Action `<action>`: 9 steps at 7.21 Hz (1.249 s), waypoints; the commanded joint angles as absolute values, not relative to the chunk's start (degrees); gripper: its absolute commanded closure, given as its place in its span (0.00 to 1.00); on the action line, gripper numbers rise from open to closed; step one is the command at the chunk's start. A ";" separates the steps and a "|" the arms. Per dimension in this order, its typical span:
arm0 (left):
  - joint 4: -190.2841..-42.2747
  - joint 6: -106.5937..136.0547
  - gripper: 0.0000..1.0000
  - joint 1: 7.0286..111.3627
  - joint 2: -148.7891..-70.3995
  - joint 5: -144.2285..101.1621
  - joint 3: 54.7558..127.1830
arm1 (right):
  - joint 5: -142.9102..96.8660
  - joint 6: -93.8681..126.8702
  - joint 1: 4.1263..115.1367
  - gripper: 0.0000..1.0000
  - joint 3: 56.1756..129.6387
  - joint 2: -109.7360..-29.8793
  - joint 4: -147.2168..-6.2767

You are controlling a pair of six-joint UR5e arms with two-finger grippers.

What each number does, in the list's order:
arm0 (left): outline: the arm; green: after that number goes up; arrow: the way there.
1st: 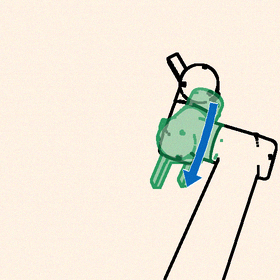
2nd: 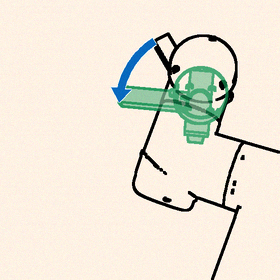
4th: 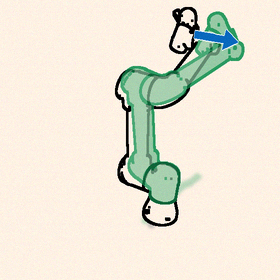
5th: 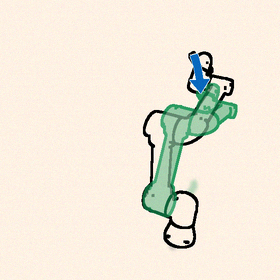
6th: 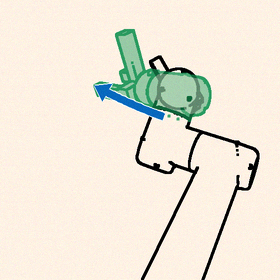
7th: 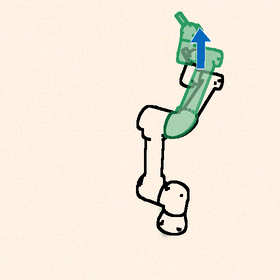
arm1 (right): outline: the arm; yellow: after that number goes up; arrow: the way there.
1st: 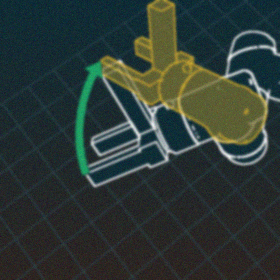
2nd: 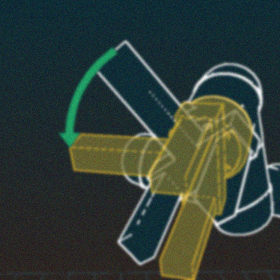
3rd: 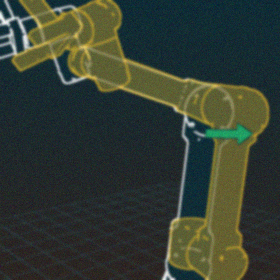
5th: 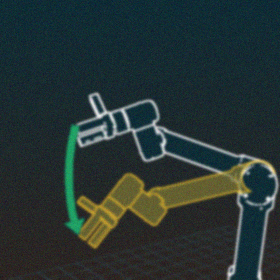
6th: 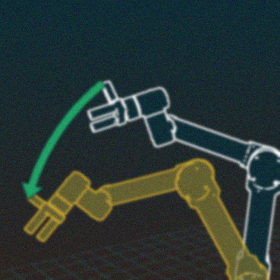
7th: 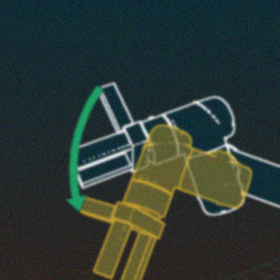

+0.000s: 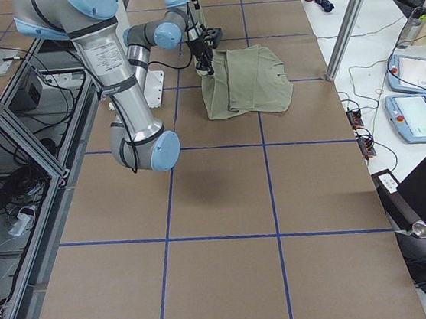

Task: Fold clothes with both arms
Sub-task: 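Grasp the hem corners with both grippers and lift them toward the collar, then lay the hem over the collar and release with both grippers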

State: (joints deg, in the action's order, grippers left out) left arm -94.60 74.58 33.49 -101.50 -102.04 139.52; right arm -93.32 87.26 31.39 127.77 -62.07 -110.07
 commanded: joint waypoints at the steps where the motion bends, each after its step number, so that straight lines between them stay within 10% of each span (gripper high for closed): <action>1: -95.18 72.16 1.00 36.90 -105.18 -101.78 132.06 | -94.65 83.60 35.93 1.00 114.93 -59.16 -99.28; 9: -112.32 57.75 1.00 47.46 -122.06 -99.34 89.15 | -95.44 76.57 43.49 1.00 81.39 -46.14 -80.33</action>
